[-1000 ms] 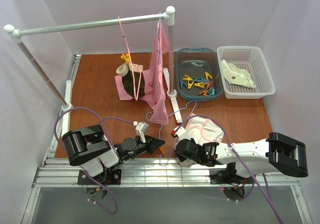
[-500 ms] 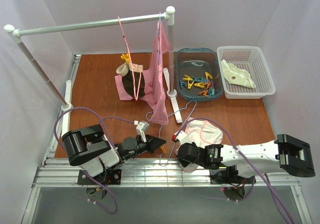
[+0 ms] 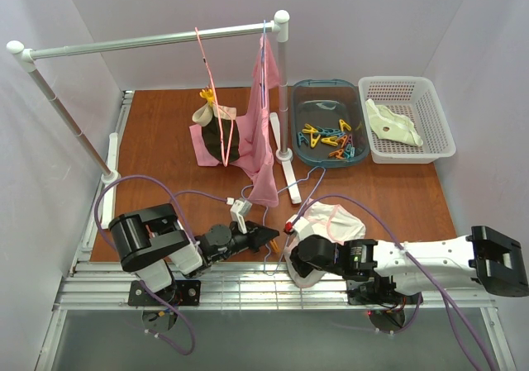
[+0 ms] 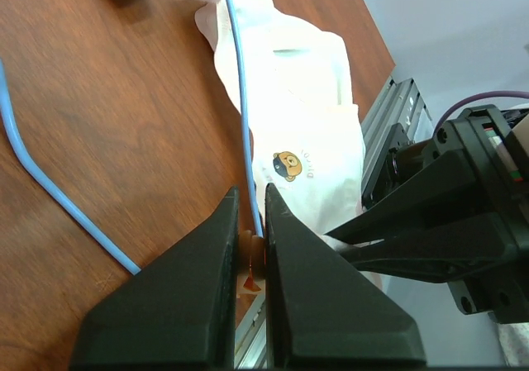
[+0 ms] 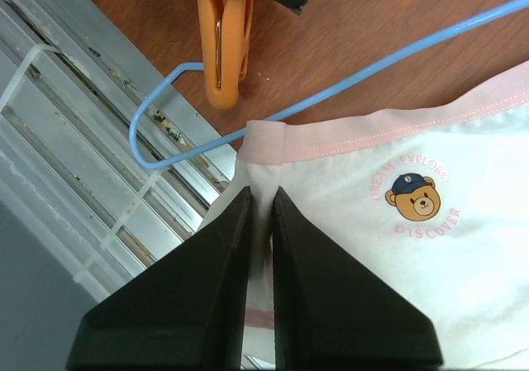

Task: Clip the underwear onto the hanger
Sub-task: Clamp the underwear onto the hanger.

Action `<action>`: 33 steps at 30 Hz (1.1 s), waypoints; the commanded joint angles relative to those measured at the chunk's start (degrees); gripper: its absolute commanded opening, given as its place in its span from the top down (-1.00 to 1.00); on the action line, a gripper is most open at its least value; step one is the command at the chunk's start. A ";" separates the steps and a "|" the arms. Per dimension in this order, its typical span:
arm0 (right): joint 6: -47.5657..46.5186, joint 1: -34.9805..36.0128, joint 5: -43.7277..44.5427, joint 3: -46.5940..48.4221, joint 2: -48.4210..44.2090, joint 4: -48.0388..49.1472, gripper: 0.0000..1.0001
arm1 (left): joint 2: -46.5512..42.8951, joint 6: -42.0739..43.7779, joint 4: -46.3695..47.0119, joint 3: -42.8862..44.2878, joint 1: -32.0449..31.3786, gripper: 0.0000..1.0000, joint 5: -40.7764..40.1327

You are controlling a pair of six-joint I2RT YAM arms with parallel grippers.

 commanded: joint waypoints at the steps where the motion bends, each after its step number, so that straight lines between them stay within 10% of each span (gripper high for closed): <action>1: -0.74 0.42 -0.45 -0.85 2.07 3.31 0.85 | -0.06 -0.31 21.99 0.95 -0.38 0.91 0.07; 33: -0.83 0.42 -0.02 -1.64 7.61 7.54 0.87 | 3.28 -2.25 22.34 3.67 -1.00 0.86 0.78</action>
